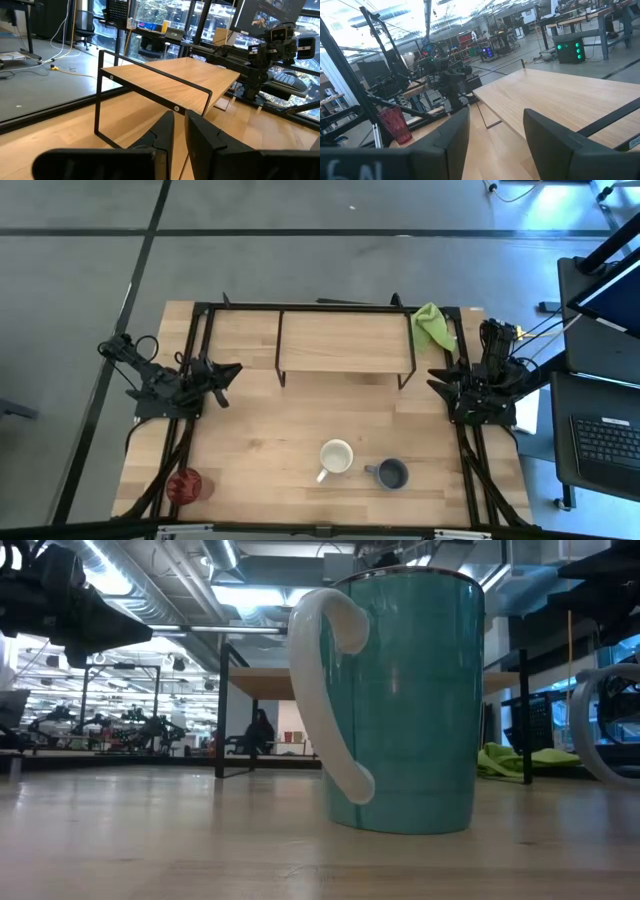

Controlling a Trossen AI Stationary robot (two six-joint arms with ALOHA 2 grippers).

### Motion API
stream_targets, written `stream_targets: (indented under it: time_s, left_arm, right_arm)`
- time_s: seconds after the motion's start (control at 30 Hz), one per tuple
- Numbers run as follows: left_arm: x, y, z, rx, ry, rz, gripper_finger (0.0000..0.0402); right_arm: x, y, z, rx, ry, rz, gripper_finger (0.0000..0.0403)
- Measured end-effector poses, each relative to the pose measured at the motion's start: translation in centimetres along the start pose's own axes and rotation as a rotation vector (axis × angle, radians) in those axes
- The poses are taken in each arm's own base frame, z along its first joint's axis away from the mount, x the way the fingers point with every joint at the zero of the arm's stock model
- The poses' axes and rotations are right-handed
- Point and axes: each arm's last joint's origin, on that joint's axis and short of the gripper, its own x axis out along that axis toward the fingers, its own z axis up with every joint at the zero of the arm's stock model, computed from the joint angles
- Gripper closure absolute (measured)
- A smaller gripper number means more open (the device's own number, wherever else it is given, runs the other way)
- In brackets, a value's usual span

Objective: Stack small to large cups/mugs on shelf

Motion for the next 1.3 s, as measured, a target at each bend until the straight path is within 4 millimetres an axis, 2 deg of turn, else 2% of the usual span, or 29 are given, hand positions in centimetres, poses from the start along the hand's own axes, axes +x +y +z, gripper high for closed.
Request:
stream_targets:
  time_s: [0.33,0.5,0.7,1.1,1.23,1.3]
  left_arm:
    - [0.0,0.0,0.0,0.0,0.0,0.0,0.036]
    - [0.0,0.0,0.0,0.0,0.0,0.0,0.036]
    - [0.0,0.0,0.0,0.0,0.0,0.0,0.036]
    - [0.0,0.0,0.0,0.0,0.0,0.0,0.036]
    - [0.0,0.0,0.0,0.0,0.0,0.0,0.036]
    - [0.0,0.0,0.0,0.0,0.0,0.0,0.036]
  right_arm:
    - [0.1,0.1,1.1,0.022,-0.038,0.043,0.0217]
    - [0.1,0.6,3.6,0.201,-0.169,0.29,0.0217]
    - [-0.3,1.2,4.5,0.288,-0.28,0.584,0.0217]
    - [-0.3,1.3,4.4,0.263,-0.283,0.598,0.0217]
    - [-0.2,1.0,4.8,0.289,-0.294,0.543,0.0217]
    - [-0.2,0.7,5.3,0.369,-0.298,0.516,0.0217]
